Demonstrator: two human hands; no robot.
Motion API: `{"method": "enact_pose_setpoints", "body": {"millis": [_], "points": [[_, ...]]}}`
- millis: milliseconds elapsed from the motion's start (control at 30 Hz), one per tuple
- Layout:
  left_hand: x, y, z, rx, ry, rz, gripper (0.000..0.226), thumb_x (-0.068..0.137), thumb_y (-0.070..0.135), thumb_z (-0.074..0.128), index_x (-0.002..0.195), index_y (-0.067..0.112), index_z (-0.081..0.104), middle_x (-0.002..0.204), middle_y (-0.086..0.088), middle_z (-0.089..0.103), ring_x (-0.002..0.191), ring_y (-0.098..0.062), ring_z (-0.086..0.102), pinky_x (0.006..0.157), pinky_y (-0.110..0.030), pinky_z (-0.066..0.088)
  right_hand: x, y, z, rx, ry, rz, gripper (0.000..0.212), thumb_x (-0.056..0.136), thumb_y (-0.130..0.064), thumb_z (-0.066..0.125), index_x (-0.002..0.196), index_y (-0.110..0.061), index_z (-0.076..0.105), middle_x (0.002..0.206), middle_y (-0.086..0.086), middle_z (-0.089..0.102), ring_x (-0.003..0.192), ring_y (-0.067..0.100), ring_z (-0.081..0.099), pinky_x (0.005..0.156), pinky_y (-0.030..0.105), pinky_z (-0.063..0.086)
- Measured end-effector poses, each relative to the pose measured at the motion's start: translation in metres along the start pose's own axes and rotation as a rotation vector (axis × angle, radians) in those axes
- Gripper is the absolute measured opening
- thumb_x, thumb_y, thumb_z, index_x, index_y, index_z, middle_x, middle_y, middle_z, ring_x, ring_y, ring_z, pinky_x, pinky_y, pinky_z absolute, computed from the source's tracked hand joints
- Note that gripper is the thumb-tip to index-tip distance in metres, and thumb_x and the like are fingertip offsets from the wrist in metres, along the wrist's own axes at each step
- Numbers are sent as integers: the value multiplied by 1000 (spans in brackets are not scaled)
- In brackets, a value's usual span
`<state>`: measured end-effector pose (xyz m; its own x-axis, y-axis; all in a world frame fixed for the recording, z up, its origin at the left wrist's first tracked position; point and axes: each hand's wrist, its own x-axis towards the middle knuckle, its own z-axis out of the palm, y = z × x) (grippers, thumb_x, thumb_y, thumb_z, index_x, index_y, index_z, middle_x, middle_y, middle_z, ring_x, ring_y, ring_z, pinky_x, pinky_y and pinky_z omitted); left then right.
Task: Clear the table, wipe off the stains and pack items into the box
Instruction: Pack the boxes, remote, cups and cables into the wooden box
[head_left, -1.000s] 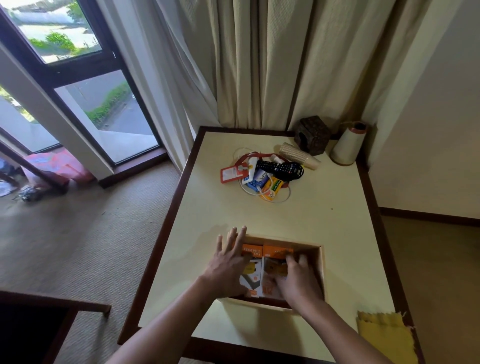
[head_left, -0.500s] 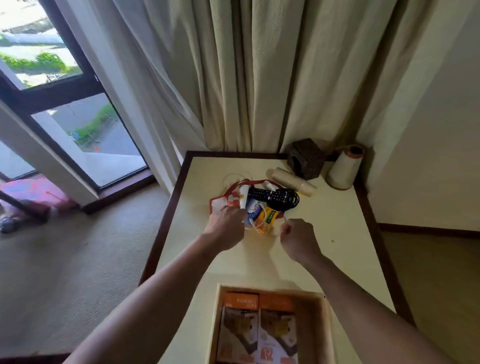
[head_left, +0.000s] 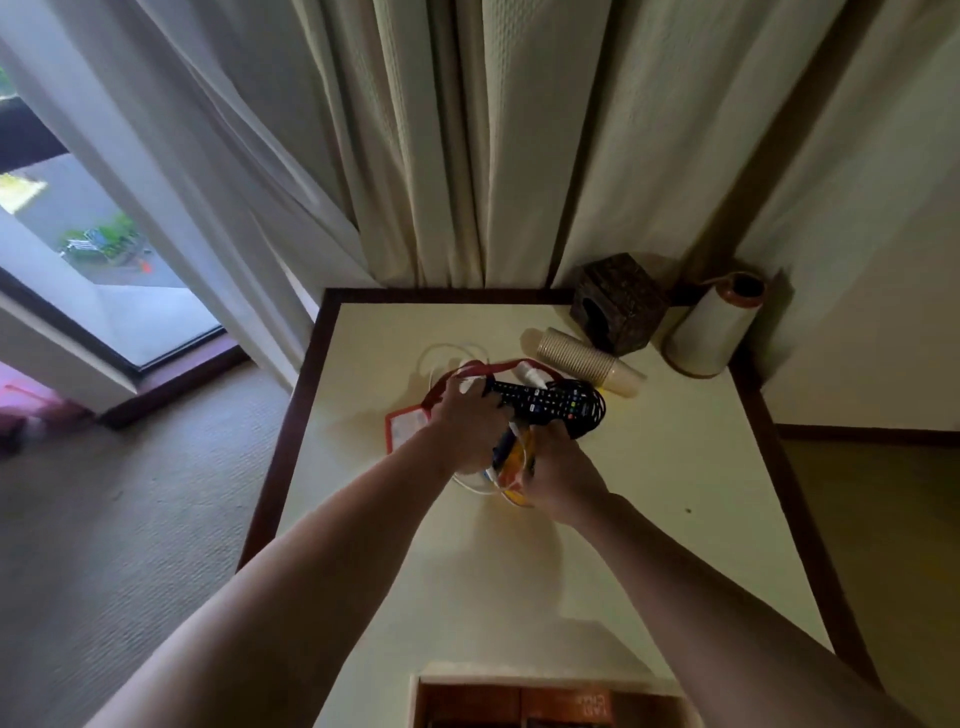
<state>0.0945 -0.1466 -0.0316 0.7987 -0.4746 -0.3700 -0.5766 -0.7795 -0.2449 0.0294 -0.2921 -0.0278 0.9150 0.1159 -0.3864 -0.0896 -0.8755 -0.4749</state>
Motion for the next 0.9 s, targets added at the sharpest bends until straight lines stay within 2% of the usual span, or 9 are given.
{"method": "enact_pose_setpoints", "body": {"millis": [67, 200, 333, 400, 467, 533, 633, 767, 900], "points": [[7, -2, -2, 23, -30, 11, 62, 90, 38, 64, 149, 28, 46, 151, -4, 47, 145, -35, 35, 113, -65, 32, 5, 1, -2, 11, -50, 0, 83, 82, -40, 76, 153, -23, 36, 142, 12, 41, 128, 32, 51, 107, 44, 47], [12, -3, -2, 46, -47, 43, 53, 87, 35, 65, 138, 25, 56, 142, -4, 54, 142, -35, 37, 113, -68, 30, 15, 14, 5, -5, -17, 0, 92, 65, -71, 72, 143, -30, 44, 134, 5, 50, 123, 28, 55, 102, 43, 50], [15, -5, 4, 9, -34, 37, 52, 85, 35, 67, 135, 25, 58, 137, -1, 57, 138, -32, 40, 112, -66, 28, 6, 8, -4, -84, -8, -25, 92, 76, -47, 81, 153, -19, 37, 141, 12, 39, 132, 33, 40, 111, 40, 38], [14, -5, 6, -5, -4, 26, 55, 82, 37, 69, 134, 25, 60, 137, -3, 56, 139, -33, 38, 111, -62, 31, 3, 7, -6, -67, 5, 25, 87, 76, -41, 83, 145, -10, 41, 138, 14, 41, 130, 34, 39, 110, 40, 38], [12, -4, 5, -47, 50, 0, 56, 79, 40, 72, 132, 25, 62, 136, -5, 54, 138, -34, 36, 107, -57, 34, 3, 9, -6, 72, 5, 90, 75, 72, -33, 87, 131, -7, 48, 126, 13, 49, 122, 33, 49, 101, 40, 45], [10, -4, 3, -144, 124, -47, 54, 77, 40, 76, 128, 26, 65, 134, -6, 54, 136, -31, 37, 104, -53, 34, 5, 15, -2, 280, 56, 173, 58, 71, -21, 86, 117, -8, 53, 106, 6, 58, 108, 31, 62, 81, 33, 49], [5, -3, 6, -372, 192, -131, 47, 81, 29, 76, 126, 23, 64, 137, -6, 52, 135, -28, 40, 105, -49, 36, -4, 23, 1, 389, 227, 212, 33, 82, -12, 75, 107, -11, 54, 88, -3, 57, 90, 27, 62, 63, 22, 39], [-21, 4, 6, -837, 357, -267, 36, 89, 4, 66, 124, 14, 61, 135, -7, 51, 119, -25, 55, 94, -33, 49, -32, 31, -1, 488, 480, 159, 29, 83, -10, 67, 102, -23, 50, 99, 3, 59, 93, 25, 58, 70, 29, 43], [-68, 23, -20, -1041, 575, -442, 30, 96, 5, 59, 123, 19, 56, 108, 7, 57, 96, -15, 57, 68, -21, 39, -72, 33, -19, 526, 612, 10, 29, 88, -12, 72, 104, -24, 51, 102, 0, 57, 90, 13, 55, 68, 15, 38]]}}
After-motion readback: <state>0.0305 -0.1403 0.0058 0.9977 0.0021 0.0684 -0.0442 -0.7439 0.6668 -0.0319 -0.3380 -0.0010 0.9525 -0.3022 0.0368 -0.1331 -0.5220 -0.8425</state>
